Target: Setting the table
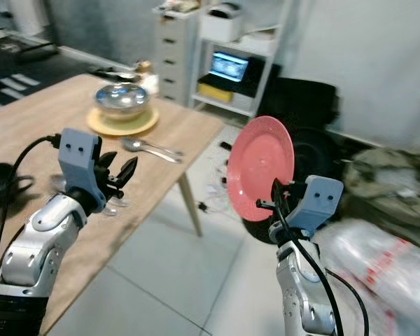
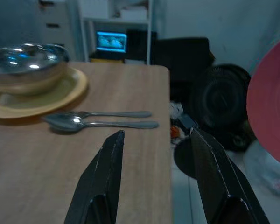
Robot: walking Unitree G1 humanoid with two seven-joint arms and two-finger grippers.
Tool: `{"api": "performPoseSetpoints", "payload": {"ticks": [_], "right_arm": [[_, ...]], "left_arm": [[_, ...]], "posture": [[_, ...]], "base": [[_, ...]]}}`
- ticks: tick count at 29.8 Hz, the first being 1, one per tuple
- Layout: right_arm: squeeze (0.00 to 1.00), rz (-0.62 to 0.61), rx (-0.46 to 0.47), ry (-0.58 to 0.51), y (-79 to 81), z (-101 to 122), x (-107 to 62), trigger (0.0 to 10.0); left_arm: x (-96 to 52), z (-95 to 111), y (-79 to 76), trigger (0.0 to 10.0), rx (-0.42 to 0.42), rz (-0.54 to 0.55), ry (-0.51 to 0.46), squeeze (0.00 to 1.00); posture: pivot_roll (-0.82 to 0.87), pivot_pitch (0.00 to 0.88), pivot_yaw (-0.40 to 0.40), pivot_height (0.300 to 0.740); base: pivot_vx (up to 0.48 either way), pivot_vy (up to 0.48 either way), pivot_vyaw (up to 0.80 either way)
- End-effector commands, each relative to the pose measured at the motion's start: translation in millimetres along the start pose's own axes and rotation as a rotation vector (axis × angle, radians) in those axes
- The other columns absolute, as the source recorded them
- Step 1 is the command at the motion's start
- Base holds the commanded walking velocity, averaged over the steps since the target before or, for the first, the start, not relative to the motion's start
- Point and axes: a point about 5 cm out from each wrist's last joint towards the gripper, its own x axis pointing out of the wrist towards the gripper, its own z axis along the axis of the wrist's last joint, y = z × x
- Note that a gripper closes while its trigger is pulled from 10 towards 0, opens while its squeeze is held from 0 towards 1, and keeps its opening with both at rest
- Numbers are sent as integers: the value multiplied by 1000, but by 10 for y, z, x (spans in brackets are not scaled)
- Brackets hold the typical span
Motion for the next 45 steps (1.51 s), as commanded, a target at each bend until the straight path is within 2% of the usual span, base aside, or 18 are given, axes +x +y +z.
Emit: {"api": "performPoseSetpoints", "payload": {"ticks": [1, 22, 37, 45], "right_arm": [[0, -8, -3, 13, -15, -24, -22, 10000], [0, -10, -4, 17, -15, -30, -25, 10000], [0, -4, -4, 16, -4, -30, -21, 10000], [0, 0, -3, 17, 3, -36, -19, 10000]], "left_arm": [[-11, -31, -27, 10000, -12, -19, 10, 0], [-10, -35, -68, 10000, -22, -50, 15, 0], [-21, -31, -59, 10000, -98, -55, 2, 0], [-29, -40, -34, 10000, -95, -43, 3, 0]], "posture": [[107, 137, 69, 740], [106, 139, 71, 740], [104, 129, 71, 740], [104, 122, 71, 740]], "base": [[0, 0, -800], [0, 0, -800], [0, 0, -800], [0, 0, -800]]}}
